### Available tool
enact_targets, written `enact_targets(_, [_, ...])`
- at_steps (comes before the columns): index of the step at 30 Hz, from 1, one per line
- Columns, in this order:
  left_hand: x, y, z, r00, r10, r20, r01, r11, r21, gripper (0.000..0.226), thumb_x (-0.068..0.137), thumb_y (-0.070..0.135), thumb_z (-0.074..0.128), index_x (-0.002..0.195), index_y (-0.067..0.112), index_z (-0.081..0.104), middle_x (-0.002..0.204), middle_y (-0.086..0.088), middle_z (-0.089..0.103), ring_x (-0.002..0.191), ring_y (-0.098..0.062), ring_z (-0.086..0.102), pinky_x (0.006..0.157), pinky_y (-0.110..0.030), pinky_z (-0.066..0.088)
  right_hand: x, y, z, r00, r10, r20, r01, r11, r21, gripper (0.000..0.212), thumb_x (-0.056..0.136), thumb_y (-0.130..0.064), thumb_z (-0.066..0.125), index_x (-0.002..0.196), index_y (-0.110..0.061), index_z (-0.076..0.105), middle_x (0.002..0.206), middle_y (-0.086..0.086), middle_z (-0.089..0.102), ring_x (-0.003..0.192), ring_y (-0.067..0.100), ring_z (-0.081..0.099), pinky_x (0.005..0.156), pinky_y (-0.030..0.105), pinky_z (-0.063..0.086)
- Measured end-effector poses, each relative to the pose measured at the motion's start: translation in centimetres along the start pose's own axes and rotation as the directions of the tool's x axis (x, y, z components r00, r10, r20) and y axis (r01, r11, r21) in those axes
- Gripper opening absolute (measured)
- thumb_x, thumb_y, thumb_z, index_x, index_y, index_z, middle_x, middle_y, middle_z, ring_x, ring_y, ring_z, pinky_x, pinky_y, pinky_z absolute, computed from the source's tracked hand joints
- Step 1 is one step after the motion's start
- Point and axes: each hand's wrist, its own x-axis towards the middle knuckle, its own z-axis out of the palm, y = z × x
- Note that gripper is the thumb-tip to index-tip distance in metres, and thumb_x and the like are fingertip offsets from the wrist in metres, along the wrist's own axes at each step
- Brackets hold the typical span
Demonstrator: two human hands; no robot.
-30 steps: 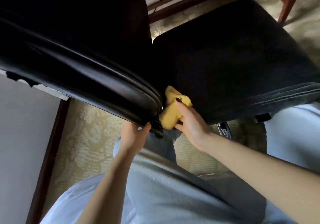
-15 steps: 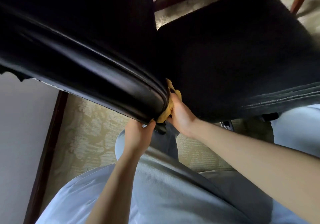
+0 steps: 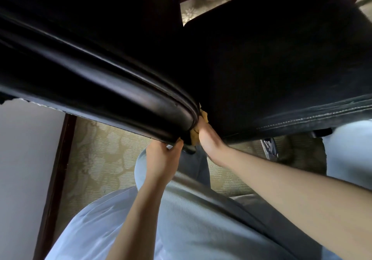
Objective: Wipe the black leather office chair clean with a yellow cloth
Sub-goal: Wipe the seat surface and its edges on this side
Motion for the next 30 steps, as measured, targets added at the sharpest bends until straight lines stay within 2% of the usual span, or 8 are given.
enact_targets(3, [0.1,-0.1,-0.2,1.000,0.007,0.000,-0.007,1.000,0.006,0.055,0.086,0.007,0.059,0.046,0.024,0.024,0.034,0.010,0.037,0.042,-0.011,0.031,0.042,-0.016,0.025,-1.5,0.8,0.2,0.997,-0.078,-0.024,0.080,0.994,0.069,0.038,0.091,-0.033,0.040,0.064,-0.010,0.053,0.055,0.011,0.046,0.062,0.025,0.044,0.085,0.047,0.038])
enact_targets(6, [0.4,-0.4,-0.1,1.000,0.015,0.010,-0.015,1.000,-0.011,0.047,0.085,0.009,0.058,0.049,0.021,0.030,0.037,0.009,0.036,0.045,-0.010,0.034,0.043,-0.016,0.026,-3.5,0.5,0.0,0.980,-0.195,0.046,0.193,0.980,0.039,0.055,0.095,-0.034,0.037,0.067,0.013,0.043,0.062,0.037,0.047,0.067,0.038,0.051,0.097,0.050,0.043])
enact_targets(10, [0.5,-0.7,-0.3,0.994,0.077,0.083,-0.075,0.997,-0.026,0.023,0.085,0.013,0.057,0.063,0.008,0.059,0.060,0.003,0.059,0.057,-0.005,0.047,0.053,-0.017,0.032,-5.6,-0.2,-0.6,0.947,-0.288,0.141,0.284,0.958,0.050,0.025,0.078,-0.014,0.052,0.092,0.006,0.047,0.078,0.037,0.051,0.077,0.028,0.055,0.097,0.043,0.045])
enact_targets(14, [0.8,-0.7,-0.6,0.994,0.053,0.100,-0.047,0.997,-0.061,0.017,0.087,0.012,0.060,0.072,0.018,0.060,0.060,0.011,0.056,0.058,0.001,0.049,0.054,-0.016,0.033,-7.1,-0.9,-1.4,0.878,-0.441,0.185,0.465,0.878,-0.113,0.006,0.070,0.013,0.047,0.077,0.013,0.048,0.079,0.031,0.049,0.075,0.027,0.051,0.078,0.024,0.044])
enact_targets(20, [-1.0,0.5,-1.5,0.979,-0.029,0.203,0.072,0.975,-0.208,0.033,0.085,0.014,0.067,0.117,0.016,0.059,0.109,0.006,0.069,0.106,-0.010,0.063,0.084,-0.024,0.049,-7.8,-2.4,-1.9,0.717,-0.684,0.132,0.684,0.654,-0.324,0.048,0.094,0.003,0.049,0.135,-0.023,0.048,0.123,-0.008,0.053,0.114,0.010,0.051,0.109,0.022,0.035])
enact_targets(22, [-2.4,1.4,-2.5,0.980,-0.052,0.191,0.040,0.997,0.066,0.044,0.086,0.024,0.066,0.126,0.021,0.048,0.116,0.005,0.066,0.108,-0.017,0.061,0.083,-0.030,0.048,-7.6,-3.4,-1.5,0.610,-0.785,0.108,0.730,0.504,-0.462,0.048,0.093,-0.009,0.054,0.137,-0.027,0.046,0.134,-0.006,0.051,0.119,0.020,0.047,0.106,0.024,0.036])
enact_targets(26, [-4.9,4.7,-6.5,0.961,0.230,0.156,-0.269,0.622,0.735,0.036,0.083,0.035,0.067,0.116,0.025,0.059,0.089,0.004,0.068,0.081,-0.021,0.065,0.059,-0.028,0.043,-6.1,-3.6,-0.8,0.510,-0.849,0.136,0.779,0.389,-0.492,0.046,0.095,-0.018,0.052,0.140,-0.023,0.042,0.143,-0.003,0.043,0.128,0.022,0.040,0.108,0.027,0.032])
enact_targets(30, [-4.6,6.3,-8.9,0.615,0.734,0.288,-0.608,0.209,0.766,0.042,0.075,-0.001,0.061,0.116,0.004,0.063,0.105,-0.012,0.063,0.097,-0.030,0.051,0.085,-0.038,0.039,-4.9,-2.3,-0.6,0.549,-0.820,0.162,0.820,0.490,-0.296,0.051,0.097,-0.010,0.051,0.143,-0.015,0.031,0.147,-0.003,0.035,0.139,-0.001,0.025,0.113,0.018,0.021])
